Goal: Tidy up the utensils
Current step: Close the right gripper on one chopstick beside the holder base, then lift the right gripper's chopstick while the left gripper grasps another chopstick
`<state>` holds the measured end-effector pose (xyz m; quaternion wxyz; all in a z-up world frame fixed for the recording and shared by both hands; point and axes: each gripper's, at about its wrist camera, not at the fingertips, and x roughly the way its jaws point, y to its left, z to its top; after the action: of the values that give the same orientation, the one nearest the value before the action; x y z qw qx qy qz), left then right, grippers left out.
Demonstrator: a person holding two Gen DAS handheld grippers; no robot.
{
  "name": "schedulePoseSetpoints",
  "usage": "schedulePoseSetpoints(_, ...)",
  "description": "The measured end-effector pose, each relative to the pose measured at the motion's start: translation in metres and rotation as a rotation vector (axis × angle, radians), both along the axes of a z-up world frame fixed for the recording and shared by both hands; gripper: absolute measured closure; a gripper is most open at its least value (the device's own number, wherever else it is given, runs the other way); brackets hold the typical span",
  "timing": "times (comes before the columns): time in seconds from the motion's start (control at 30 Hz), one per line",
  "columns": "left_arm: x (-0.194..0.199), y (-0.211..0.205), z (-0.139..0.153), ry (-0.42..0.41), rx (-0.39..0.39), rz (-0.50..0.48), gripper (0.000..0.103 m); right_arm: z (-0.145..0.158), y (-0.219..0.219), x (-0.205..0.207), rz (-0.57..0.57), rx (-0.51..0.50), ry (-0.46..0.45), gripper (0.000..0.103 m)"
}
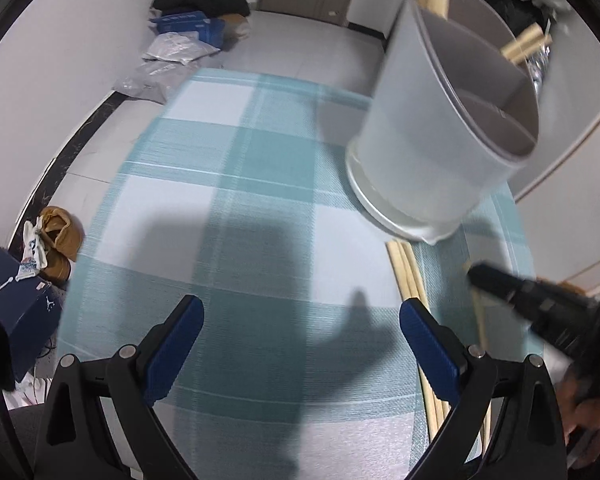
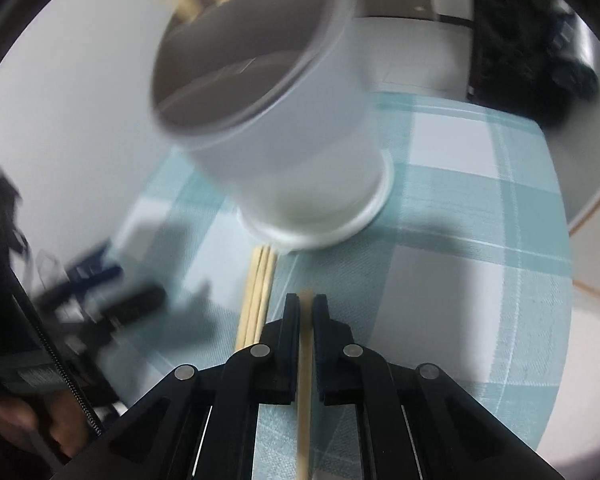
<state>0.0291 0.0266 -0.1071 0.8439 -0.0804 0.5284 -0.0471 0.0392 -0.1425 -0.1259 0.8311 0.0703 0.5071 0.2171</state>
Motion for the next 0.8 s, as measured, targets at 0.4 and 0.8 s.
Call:
schedulePoseSetpoints(0.4, -0.004, -0.036, -0.012, 0.042, 0.082, -0.069, 0.006, 0.012, -0.076, 0.013, -0.197, 0.385, 0.042, 0.097)
schedulePoseSetpoints(0.8, -0.001, -0.042, -0.011, 0.106, 0.139, -0.06, 0.008, 0.025, -0.086, 0.004, -0.172, 0.381, -0.019, 0.098)
